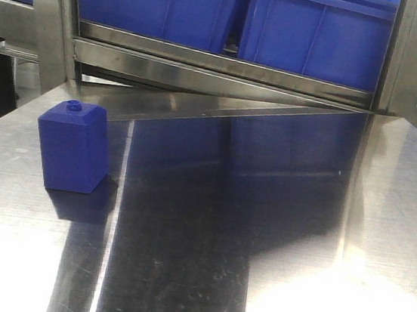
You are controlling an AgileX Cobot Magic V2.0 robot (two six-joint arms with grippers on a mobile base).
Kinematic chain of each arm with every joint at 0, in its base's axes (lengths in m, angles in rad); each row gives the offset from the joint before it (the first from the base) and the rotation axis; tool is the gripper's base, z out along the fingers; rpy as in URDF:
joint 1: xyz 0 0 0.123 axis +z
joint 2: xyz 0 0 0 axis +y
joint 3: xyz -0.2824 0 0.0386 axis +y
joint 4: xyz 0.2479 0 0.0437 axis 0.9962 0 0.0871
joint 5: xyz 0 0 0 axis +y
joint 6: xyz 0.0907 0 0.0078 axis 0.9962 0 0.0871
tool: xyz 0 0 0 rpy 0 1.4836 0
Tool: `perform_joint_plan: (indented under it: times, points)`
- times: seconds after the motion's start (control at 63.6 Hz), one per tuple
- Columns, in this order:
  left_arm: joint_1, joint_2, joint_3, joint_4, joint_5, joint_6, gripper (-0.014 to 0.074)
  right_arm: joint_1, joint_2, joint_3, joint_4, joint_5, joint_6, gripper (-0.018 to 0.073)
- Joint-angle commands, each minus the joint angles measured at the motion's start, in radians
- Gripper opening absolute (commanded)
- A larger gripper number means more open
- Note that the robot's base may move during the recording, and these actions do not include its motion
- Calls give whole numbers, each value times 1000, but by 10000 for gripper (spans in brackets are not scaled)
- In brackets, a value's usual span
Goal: Pick and sort blue part to right shelf
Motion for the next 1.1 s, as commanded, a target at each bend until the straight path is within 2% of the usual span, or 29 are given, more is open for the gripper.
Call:
perform_joint_plan:
  times: [0.0,0.833,0.943,1.037,1.084]
  points:
    - [-4,-23,25,1,-85,-11,125,-6,-16,-29,-3,-99,-7,431]
    - [-4,-23,25,1,-85,-11,125,-6,-15,-28,-3,-95,-7,431]
    - [-6,-21,20,-24,-102,-11,125,-6,-15,-28,-3,-95,-7,431]
    - [-6,-4,-31,41,-64,-11,125,-6,-15,-28,-3,-95,-7,431]
    - [-6,14,-79,50,-30,-11,125,-6,-15,-28,-3,-95,-7,431]
